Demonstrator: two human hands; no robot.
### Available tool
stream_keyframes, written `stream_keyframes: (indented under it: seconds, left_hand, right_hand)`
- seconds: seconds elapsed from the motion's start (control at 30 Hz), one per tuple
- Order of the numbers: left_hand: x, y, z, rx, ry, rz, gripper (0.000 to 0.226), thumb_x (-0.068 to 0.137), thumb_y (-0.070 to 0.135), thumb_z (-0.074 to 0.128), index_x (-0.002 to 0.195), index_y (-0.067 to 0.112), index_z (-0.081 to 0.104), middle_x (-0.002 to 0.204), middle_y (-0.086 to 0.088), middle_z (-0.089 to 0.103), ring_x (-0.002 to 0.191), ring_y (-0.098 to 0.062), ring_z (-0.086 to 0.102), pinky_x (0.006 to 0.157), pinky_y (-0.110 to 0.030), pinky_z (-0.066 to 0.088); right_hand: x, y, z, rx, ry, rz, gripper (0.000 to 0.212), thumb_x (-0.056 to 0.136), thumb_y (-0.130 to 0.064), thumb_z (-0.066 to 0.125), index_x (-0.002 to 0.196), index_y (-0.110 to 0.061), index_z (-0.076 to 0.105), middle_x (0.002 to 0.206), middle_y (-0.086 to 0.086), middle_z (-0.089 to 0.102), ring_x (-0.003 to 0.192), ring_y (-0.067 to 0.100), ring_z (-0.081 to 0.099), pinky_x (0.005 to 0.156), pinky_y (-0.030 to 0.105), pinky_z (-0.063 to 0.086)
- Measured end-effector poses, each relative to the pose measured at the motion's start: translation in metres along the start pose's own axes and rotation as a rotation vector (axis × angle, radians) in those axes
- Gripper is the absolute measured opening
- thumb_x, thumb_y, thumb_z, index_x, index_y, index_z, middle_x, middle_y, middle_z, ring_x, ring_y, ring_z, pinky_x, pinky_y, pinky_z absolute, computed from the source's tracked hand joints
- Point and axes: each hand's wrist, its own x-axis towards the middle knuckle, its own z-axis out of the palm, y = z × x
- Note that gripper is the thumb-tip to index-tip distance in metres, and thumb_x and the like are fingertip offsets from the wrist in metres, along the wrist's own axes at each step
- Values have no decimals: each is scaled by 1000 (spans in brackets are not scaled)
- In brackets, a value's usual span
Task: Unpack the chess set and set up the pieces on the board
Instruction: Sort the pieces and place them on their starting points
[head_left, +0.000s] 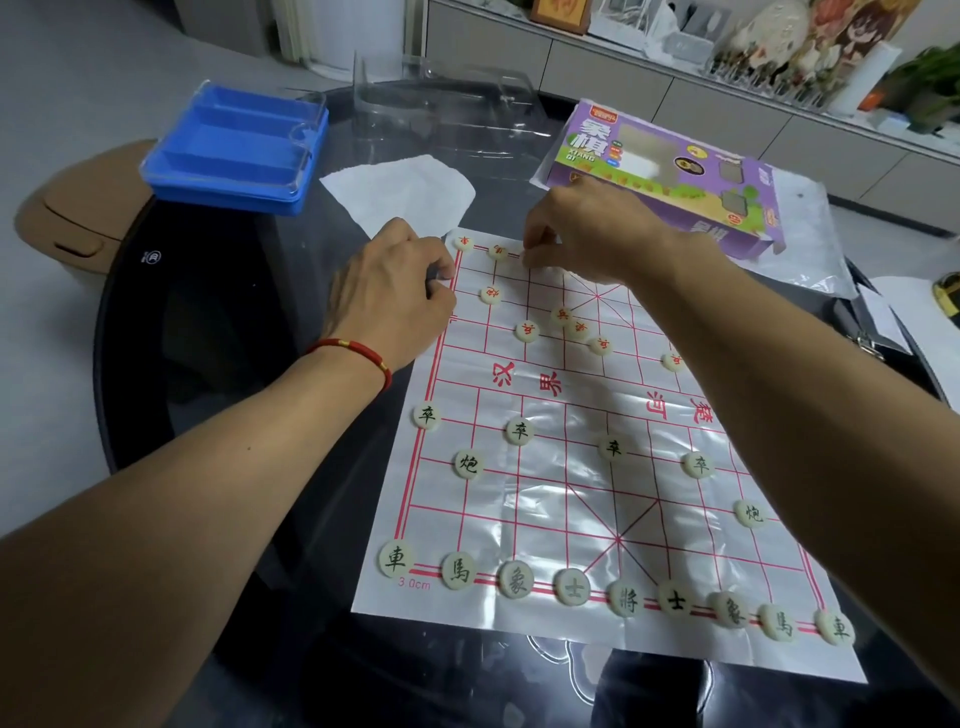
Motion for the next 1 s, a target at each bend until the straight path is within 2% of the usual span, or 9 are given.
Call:
stream_keyframes:
  seconds: [0.13, 0.2, 0.3, 0.43, 0.53, 0.63, 0.7, 0.77, 1.0]
  left_hand:
    - [0, -1, 0, -3, 3, 3, 19, 95, 26, 65, 113, 22, 68, 117, -5, 54, 98, -26, 63, 75, -27, 46]
    - [0, -1, 0, -1, 6, 3, 19, 95, 26, 64, 113, 22, 68, 118, -5, 54, 98, -25, 63, 75, -26, 45]
    - [0, -1, 0, 3, 8, 1, 19, 95, 25, 64, 114, 22, 68, 119, -5, 55, 100, -26, 63, 75, -27, 45]
    - [1, -1, 1, 6, 7, 1, 19, 95, 26, 64, 114, 22, 68, 119, -5, 54, 99, -25, 63, 74, -26, 45]
    - [1, -2, 1, 9, 6, 0, 19, 95, 27, 65, 114, 23, 67, 119, -5, 54, 98, -25, 63, 74, -26, 46]
    - [0, -2, 1, 9, 11, 7, 18, 95, 25, 65, 113, 22, 68, 118, -5, 54, 99, -25, 63, 75, -28, 47]
    - [0, -2, 1, 5, 11, 7, 17, 95, 25, 65, 112, 22, 68, 117, -5, 55, 99, -26, 63, 76, -29, 48]
    - [0, -1, 1, 6, 11, 7, 17, 95, 25, 65, 111, 22, 68, 116, -5, 55, 100, -26, 63, 76, -29, 48]
    - [-2, 0, 0, 17, 1, 1, 18, 95, 27, 65, 112, 20, 68, 118, -6, 55, 101, -29, 65, 74, -28, 47]
  right_hand:
    - [-1, 0, 0, -49, 2, 31, 30, 94, -43, 66, 107, -17, 75, 97, 7, 72, 85, 28, 66, 69, 39, 56]
    - [-4, 1, -3, -65, 18, 27, 27, 97, -39, 64, 108, -16, 74, 98, 7, 73, 85, 28, 66, 66, 35, 53]
    - [-7, 2, -7, -63, 23, -5, 24, 98, -30, 63, 116, -17, 72, 104, 6, 73, 92, 28, 68, 74, 37, 58]
    - [-9, -1, -8, -47, -8, -42, 30, 98, -33, 63, 124, -19, 69, 110, 4, 72, 99, 26, 66, 74, 35, 54]
    - [-12, -2, -10, -30, 34, -41, 27, 98, -29, 63, 120, -17, 71, 110, 7, 73, 98, 28, 68, 78, 39, 58]
    - [-23, -1, -12, -6, 99, -66, 19, 98, -21, 60, 111, -16, 73, 104, 5, 75, 90, 26, 69, 70, 33, 54]
    - [-33, 0, -13, 32, 100, -93, 17, 98, -19, 59, 106, -16, 74, 100, 3, 75, 86, 25, 69, 71, 37, 58]
    - [-44, 4, -13, 54, 99, -94, 15, 98, -20, 60, 105, -16, 73, 99, 3, 75, 85, 23, 69, 73, 41, 60]
    - [-61, 18, -3, 84, 132, 11, 16, 96, -21, 64, 107, -15, 74, 103, 5, 75, 87, 23, 69, 74, 40, 61]
